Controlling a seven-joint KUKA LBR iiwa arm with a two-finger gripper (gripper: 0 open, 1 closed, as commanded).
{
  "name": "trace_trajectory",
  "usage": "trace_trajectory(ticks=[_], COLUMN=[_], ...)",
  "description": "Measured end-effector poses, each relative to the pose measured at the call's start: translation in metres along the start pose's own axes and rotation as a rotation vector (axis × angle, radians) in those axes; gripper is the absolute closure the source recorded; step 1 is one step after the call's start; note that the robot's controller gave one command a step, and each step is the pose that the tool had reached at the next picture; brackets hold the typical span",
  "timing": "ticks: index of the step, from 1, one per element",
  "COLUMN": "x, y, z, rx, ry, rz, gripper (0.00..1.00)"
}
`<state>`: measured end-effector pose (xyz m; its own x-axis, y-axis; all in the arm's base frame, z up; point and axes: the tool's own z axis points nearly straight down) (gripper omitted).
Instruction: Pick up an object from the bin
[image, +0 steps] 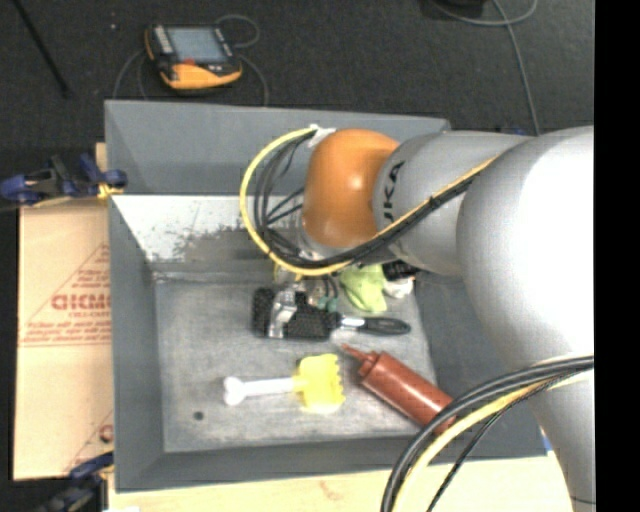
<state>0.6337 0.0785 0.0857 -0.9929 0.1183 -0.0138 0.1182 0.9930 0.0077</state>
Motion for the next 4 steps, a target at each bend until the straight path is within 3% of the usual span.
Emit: trace_trajectory(ticks=[1,2,3,4], x=[0.010,-0.015,-0.011,-0.008], y=[0.000,-0.010,-0.009,-0.015], z=[-0.043,-0.069,-0.068,-0.120], rx=[0.007,0.005,0.008,0.008], ry=[0.014,0.004,0.011,0.018], rz=[0.009,0.028,0.020,0.025], gripper=[1.00,1.00,1.00,1.00])
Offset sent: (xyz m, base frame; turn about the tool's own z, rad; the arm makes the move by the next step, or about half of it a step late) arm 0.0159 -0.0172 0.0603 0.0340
